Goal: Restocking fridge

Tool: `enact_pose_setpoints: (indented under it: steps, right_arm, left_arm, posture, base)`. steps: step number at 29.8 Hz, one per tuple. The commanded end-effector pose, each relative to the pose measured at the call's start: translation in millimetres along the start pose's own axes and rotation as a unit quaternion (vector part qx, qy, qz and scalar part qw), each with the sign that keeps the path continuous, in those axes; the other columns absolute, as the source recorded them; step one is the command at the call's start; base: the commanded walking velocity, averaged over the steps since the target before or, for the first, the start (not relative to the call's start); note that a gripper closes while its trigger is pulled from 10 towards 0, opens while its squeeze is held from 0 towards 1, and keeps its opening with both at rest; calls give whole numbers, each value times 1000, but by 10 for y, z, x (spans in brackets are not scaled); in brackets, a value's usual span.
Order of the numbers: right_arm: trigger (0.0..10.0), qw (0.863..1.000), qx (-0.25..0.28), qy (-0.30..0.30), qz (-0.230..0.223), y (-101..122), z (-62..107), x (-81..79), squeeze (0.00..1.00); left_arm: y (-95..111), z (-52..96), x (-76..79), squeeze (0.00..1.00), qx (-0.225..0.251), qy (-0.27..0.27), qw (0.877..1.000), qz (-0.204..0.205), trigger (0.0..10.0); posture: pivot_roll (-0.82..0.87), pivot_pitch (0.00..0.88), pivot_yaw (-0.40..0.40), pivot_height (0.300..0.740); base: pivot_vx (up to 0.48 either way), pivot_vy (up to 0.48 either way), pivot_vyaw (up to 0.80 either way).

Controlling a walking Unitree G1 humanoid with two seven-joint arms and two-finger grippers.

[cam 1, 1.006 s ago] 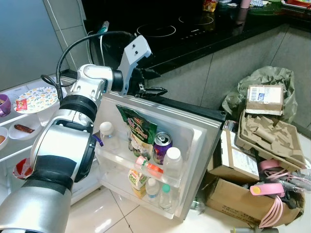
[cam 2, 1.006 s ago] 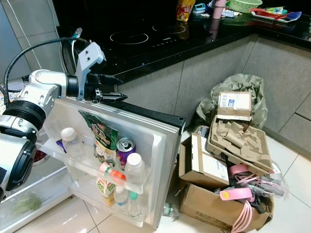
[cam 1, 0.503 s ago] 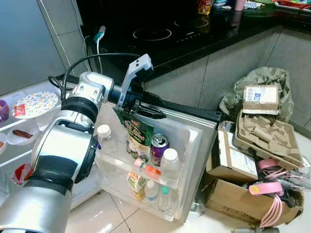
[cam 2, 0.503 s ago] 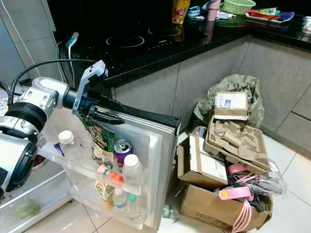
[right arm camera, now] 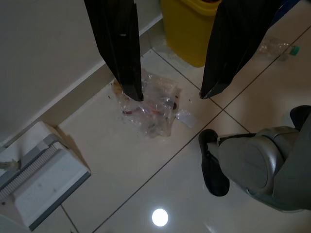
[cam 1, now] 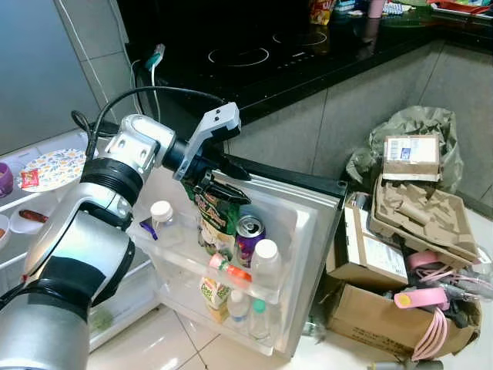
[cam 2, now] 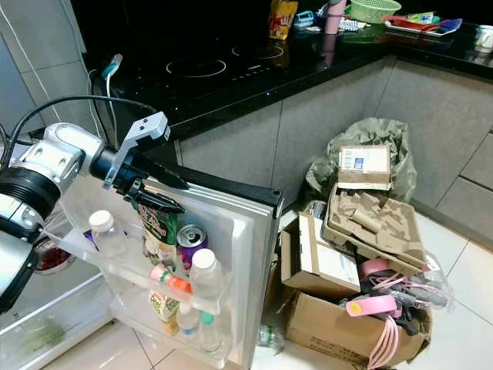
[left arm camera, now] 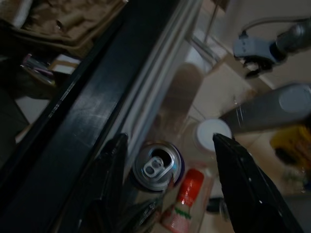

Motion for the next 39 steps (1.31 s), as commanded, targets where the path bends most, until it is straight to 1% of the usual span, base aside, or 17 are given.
enact_pose_setpoints:
  steps: [1,3,8,11,16,19,20,21,22,24,27,30,33,36,37,38,39]
  right_arm:
    - [10000,1000,0,-2,0,-8,1,6,0]
    - [10000,1000,-1,-2,1,-6,1,8,0]
    - [10000,1000,0,0,4,5,0,2,0]
    - [10000,1000,0,0,5,7,-1,0,0]
    - [10000,1000,0,-1,6,9,-1,-2,0]
    - [10000,1000,-1,-1,6,-1,-1,-4,0]
    - [10000,1000,-1,-1,6,-1,-1,-4,0]
    - [10000,1000,-2,-1,6,-8,-1,-7,0]
    - [10000,1000,-3,-1,6,-10,-1,-9,0]
    - [10000,1000,-3,0,6,-14,-2,-14,0]
    - [10000,1000,-3,0,6,-15,-2,-17,0]
    - [10000,1000,-3,2,5,-19,-4,-33,0]
    - [10000,1000,-3,2,5,-20,-5,-36,0]
    - [10000,1000,-4,-1,4,-24,-3,-25,0]
    - [10000,1000,-4,-1,4,-24,-3,-23,0]
    - [10000,1000,-5,-2,4,-29,-2,-15,0]
    - [10000,1000,-5,-2,4,-29,-2,-15,0]
  left_arm:
    - [-242,-7,140,0,-37,-26,998,38,10000]
    - [-212,7,149,0,-29,-28,999,36,10000]
    - [119,95,233,0,51,-54,997,23,10000]
    - [226,113,381,0,66,-94,993,17,10000]
    - [280,116,517,0,66,-128,990,10,10000]
    - [494,162,613,0,125,-150,981,10,10000]
    - [494,162,613,0,125,-150,981,10,10000]
    - [656,198,572,0,172,-145,974,1,10000]
    - [696,204,519,0,187,-135,973,-6,10000]
    - [742,205,406,0,210,-113,971,-18,10000]
    - [756,203,357,0,219,-104,970,-22,10000]
    - [787,210,165,0,255,-65,965,-16,10000]
    - [768,194,100,0,257,-50,965,-16,10000]
    - [553,1,-161,0,194,57,979,-11,10000]
    - [543,-15,-178,0,191,65,979,-8,10000]
    - [501,-60,-230,0,174,94,980,-4,10000]
    - [501,-60,-230,0,174,94,980,-4,10000]
  posture:
    - [-42,0,0,732]
    - [-40,0,-1,732]
    - [-42,0,-1,732]
    - [-43,0,1,732]
    - [-42,0,1,732]
    - [-41,0,4,732]
    - [-41,0,4,732]
    - [-41,0,6,732]
    - [-41,0,6,732]
    - [-39,0,6,732]
    - [-39,0,6,732]
    - [-47,0,13,732]
    - [-47,0,11,732]
    - [-49,0,10,732]
    - [-49,0,10,732]
    - [-50,0,10,732]
    - [-50,0,10,732]
  base:
    - [0,0,0]
    - [0,0,0]
    - [0,0,0]
    - [0,0,0]
    - [0,0,0]
    - [0,0,0]
    - [0,0,0]
    - [0,0,0]
    - [0,0,0]
    - [0,0,0]
    - [0,0,0]
    - [0,0,0]
    - [0,0,0]
    - [0,0,0]
    - [0,0,0]
    - [0,0,0]
    - [0,0,0]
Point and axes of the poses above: a point about 5 cm out from each wrist's last joint towards the gripper, its own z axis pointing back from the gripper into the wrist, its own y axis along the axis of the wrist's last joint, x = y × z, the point moved 2 cm from there along -z, pointing out of the wrist towards the gripper, and after that the axes turned 13 degrees about -z, right-handed, at the moved point
